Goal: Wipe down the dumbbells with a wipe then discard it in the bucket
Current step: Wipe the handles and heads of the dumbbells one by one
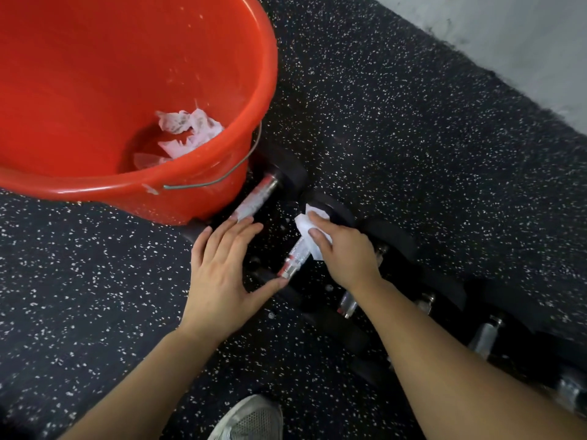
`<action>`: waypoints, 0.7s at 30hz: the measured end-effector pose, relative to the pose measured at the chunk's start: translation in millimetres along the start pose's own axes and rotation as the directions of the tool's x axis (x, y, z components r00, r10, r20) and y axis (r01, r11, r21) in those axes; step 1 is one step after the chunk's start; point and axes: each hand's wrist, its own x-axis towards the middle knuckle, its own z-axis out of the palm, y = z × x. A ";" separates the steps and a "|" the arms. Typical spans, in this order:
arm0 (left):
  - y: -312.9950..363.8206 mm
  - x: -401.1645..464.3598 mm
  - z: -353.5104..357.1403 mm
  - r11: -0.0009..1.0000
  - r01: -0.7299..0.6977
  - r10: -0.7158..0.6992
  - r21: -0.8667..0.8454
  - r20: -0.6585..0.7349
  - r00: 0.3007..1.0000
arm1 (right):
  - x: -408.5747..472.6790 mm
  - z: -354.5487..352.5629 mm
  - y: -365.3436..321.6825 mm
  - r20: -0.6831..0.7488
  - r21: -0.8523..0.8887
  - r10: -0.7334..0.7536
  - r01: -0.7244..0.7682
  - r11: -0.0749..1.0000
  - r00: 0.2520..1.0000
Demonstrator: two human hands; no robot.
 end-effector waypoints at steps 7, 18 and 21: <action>9.2 0.7 10.0 0.999 -0.014 0.015 0.029 -0.024 1.000 | -29.5 1.4 -11.8 0.241 0.075 -0.246 0.235 0.969 0.939; 12.1 2.0 16.6 1.000 0.017 -0.016 0.020 -0.025 1.000 | -0.7 -4.0 14.9 -0.016 -0.049 -0.109 0.108 0.993 0.994; 11.4 2.0 19.3 1.000 0.031 -0.031 0.003 -0.036 0.999 | -13.5 6.1 9.2 0.035 0.061 -0.154 0.152 0.986 0.987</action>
